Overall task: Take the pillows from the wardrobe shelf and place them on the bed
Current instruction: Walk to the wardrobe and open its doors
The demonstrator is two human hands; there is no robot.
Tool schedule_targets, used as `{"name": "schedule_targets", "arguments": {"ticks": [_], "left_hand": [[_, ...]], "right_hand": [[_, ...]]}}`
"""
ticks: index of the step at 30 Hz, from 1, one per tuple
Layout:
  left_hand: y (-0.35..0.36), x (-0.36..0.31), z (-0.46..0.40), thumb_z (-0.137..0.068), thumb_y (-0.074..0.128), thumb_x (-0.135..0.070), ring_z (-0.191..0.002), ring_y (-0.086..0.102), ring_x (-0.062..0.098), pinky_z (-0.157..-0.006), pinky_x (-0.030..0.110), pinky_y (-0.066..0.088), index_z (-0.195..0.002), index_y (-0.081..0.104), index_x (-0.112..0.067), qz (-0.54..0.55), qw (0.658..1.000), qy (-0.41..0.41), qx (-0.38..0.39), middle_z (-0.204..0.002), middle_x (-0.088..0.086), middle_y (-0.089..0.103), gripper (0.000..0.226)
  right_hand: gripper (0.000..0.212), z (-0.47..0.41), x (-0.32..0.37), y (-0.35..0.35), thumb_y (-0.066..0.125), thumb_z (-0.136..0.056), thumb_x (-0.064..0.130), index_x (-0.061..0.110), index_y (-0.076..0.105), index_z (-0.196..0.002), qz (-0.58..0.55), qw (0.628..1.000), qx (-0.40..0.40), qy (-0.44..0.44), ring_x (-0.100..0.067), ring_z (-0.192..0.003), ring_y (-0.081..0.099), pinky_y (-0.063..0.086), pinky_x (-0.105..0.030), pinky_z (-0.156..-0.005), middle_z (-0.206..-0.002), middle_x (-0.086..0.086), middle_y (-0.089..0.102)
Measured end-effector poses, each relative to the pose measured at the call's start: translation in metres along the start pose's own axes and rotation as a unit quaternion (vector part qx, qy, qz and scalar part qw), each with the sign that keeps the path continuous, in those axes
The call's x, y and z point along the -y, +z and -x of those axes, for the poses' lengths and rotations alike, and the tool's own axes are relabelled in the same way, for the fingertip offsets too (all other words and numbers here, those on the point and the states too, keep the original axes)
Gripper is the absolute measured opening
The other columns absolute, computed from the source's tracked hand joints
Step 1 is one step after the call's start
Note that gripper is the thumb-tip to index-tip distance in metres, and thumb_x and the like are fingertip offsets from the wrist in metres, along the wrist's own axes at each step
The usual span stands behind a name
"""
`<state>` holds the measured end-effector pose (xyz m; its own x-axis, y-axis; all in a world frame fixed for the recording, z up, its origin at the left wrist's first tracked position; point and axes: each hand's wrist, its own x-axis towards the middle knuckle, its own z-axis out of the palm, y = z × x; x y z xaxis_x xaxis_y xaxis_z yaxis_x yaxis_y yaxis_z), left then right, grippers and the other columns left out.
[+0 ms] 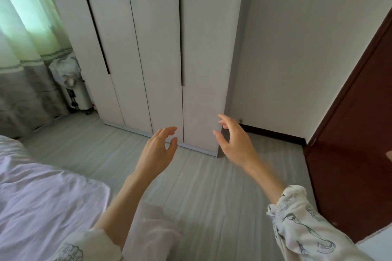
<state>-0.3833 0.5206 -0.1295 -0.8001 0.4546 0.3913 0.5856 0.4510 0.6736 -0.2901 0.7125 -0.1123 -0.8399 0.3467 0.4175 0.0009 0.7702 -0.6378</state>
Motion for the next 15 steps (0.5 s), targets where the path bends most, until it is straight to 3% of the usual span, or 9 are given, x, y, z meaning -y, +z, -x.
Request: {"name": "schedule_targets", "arguments": {"ticks": [7, 15], "left_hand": [[0.043, 0.049, -0.086, -0.093, 0.049, -0.021, -0.111, 0.053, 0.014, -0.089, 0.023, 0.038, -0.126, 0.052, -0.015, -0.003, 0.999, -0.033, -0.015, -0.123, 0.001, 0.058, 0.034], [0.064, 0.11, -0.22, -0.093, 0.049, -0.02, -0.106, 0.053, 0.012, -0.089, 0.025, 0.038, -0.125, 0.053, -0.014, -0.007, 0.996, -0.067, -0.06, -0.12, 0.002, 0.06, 0.033]], "right_hand": [[0.046, -0.092, -0.057, 0.048, 0.049, -0.092, 0.033, 0.023, 0.038, -0.136, -0.015, 0.999, 0.05, -0.012, -0.012, -0.117, 0.046, 0.037, -0.032, -0.097, -0.125, 0.004, 0.051], [0.045, -0.243, -0.092, 0.097, 0.046, -0.094, 0.034, 0.025, 0.035, -0.137, -0.019, 0.993, 0.101, -0.052, -0.008, -0.117, 0.043, 0.032, -0.023, -0.092, -0.126, 0.006, 0.049]]}}
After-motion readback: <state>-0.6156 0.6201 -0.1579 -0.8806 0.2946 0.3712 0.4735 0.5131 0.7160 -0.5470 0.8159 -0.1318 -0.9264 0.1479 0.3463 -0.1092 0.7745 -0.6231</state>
